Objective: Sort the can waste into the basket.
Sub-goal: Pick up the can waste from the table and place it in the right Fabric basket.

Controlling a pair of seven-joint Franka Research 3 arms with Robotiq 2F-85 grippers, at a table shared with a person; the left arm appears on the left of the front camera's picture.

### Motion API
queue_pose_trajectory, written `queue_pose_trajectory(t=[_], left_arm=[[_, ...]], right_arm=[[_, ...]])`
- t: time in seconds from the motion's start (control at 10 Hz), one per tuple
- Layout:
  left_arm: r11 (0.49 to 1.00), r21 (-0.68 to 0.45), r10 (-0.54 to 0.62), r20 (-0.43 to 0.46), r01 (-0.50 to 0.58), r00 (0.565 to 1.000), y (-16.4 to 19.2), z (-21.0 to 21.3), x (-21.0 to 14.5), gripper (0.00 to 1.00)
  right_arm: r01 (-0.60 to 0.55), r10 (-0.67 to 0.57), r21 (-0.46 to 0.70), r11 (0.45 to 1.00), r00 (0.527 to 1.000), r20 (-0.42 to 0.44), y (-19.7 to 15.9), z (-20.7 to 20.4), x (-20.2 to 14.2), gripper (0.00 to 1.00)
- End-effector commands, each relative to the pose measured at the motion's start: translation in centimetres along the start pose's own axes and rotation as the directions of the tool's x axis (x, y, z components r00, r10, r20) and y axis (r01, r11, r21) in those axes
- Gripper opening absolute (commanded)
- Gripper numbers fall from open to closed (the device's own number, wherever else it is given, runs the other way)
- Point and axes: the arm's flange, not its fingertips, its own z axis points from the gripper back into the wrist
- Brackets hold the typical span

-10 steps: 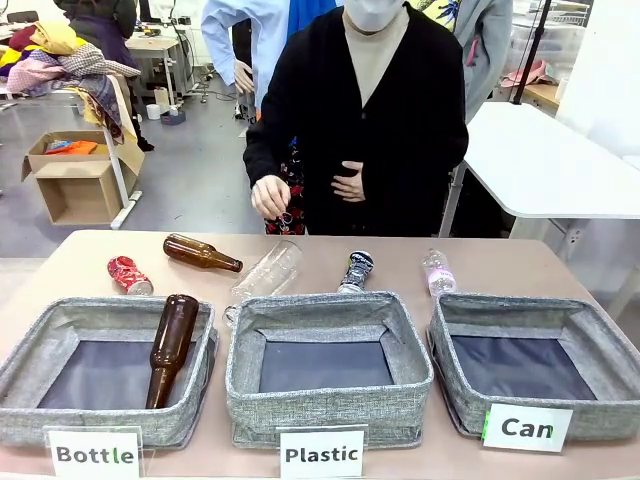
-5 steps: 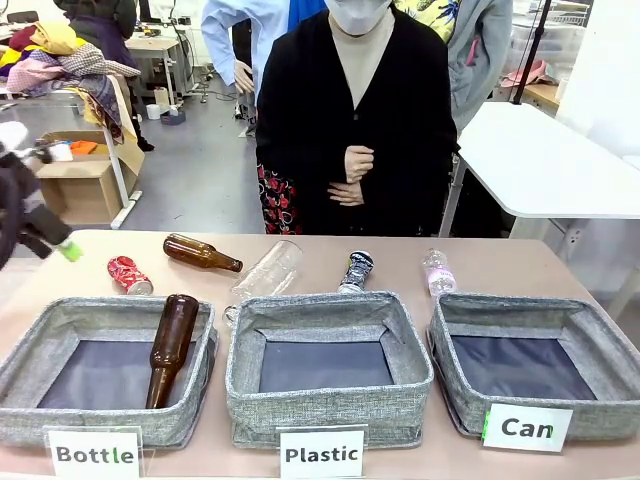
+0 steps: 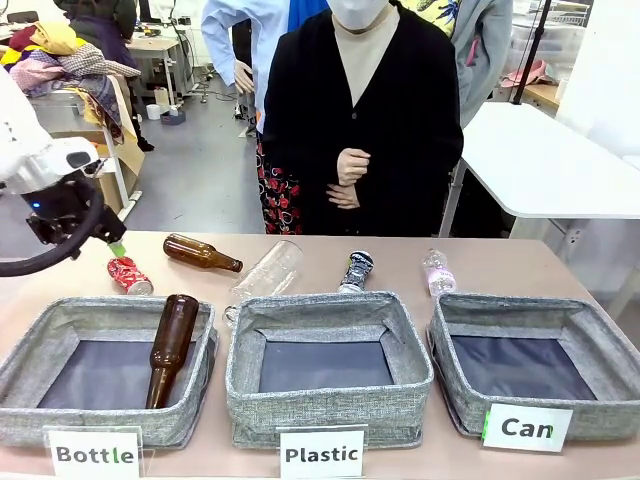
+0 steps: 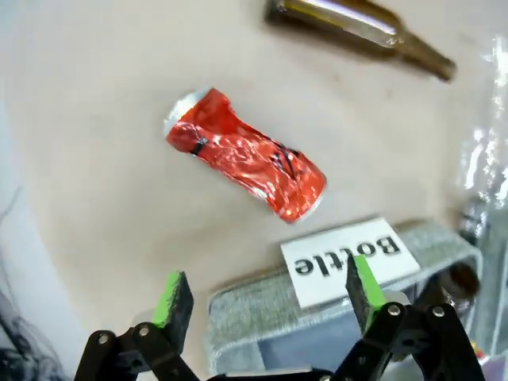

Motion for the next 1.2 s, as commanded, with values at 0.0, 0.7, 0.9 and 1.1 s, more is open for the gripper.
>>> queue_pose_trajectory(t=[0.0, 0.7, 0.9, 1.1], left_arm=[[0.984, 0.006, 0.176, 0.014, -0.176, 0.984, -0.3, -0.9, 2.4, 1.00], [0.910, 0.094, 0.405, 0.007, -0.403, 0.914, 2.0, -7.1, 6.0, 1.00], [0.899, 0.139, 0.419, -0.006, -0.414, 0.908, 2.7, -8.6, 6.5, 1.00], [0.895, 0.152, 0.427, -0.021, -0.420, 0.904, 2.9, -9.4, 6.8, 1.00]], right_arm=[[-0.022, 0.022, 0.026, 0.999, 1.000, 0.018, 0.0, -0.1, 0.4, 1.00], [-0.022, 0.022, 0.026, 0.999, 1.000, 0.018, 0.0, -0.1, 0.4, 1.00], [-0.022, 0.022, 0.026, 0.999, 1.000, 0.018, 0.0, -0.1, 0.4, 1.00], [-0.022, 0.022, 0.026, 0.999, 1.000, 0.018, 0.0, -0.1, 0.4, 1.00]])
